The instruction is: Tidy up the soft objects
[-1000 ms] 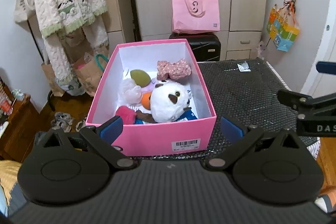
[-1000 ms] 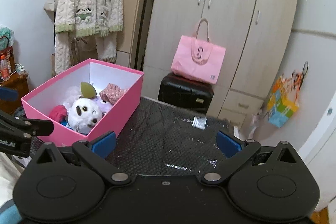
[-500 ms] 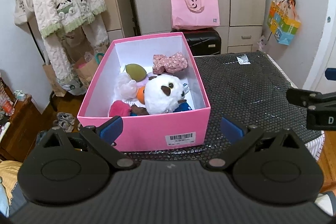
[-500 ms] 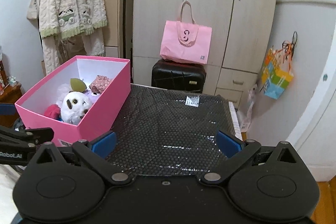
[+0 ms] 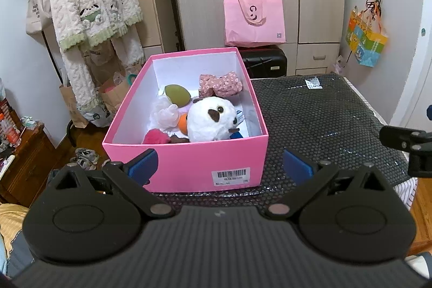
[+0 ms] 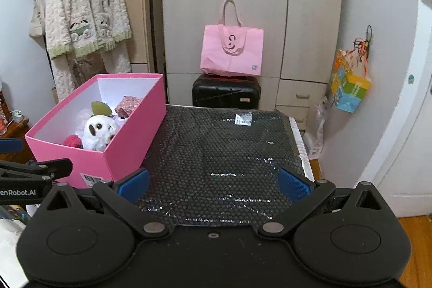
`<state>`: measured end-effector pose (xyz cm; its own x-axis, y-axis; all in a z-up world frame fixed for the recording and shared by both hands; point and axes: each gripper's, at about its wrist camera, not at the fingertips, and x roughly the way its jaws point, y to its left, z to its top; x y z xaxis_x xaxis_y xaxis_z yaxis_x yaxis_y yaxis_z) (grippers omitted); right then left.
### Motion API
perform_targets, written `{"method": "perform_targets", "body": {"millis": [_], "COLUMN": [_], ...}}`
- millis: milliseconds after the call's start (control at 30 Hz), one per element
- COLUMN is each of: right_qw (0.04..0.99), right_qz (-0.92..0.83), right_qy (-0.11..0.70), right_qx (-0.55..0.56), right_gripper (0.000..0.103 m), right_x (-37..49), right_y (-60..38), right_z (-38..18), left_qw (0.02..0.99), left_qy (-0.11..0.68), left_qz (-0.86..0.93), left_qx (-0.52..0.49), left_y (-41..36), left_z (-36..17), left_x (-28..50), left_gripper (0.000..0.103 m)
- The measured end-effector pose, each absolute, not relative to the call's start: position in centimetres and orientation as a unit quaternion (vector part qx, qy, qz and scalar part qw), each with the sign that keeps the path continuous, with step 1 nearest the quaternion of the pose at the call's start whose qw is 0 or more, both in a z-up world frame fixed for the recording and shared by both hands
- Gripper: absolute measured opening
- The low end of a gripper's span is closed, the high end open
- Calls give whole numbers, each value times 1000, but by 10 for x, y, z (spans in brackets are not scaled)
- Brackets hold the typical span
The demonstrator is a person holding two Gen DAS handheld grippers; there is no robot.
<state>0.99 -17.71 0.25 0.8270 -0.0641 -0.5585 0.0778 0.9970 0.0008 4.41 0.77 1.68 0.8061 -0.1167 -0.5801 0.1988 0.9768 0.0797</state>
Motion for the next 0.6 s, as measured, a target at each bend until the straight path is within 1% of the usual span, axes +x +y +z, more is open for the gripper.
{"method": "perform_targets", "body": {"millis": [600], "right_qw": [963], "right_qz": [-66], "right_qy": [260], "right_qx": [1], "right_gripper": [103], "right_x": [-22], "right_y": [-173], "right_z": [7], "left_qw": [948], "left_qy": [298], "left_qz": [-101], "left_qx": [52], "left_y": [11], "left_z": [13], "left_x": [31], "left_gripper": [101]}}
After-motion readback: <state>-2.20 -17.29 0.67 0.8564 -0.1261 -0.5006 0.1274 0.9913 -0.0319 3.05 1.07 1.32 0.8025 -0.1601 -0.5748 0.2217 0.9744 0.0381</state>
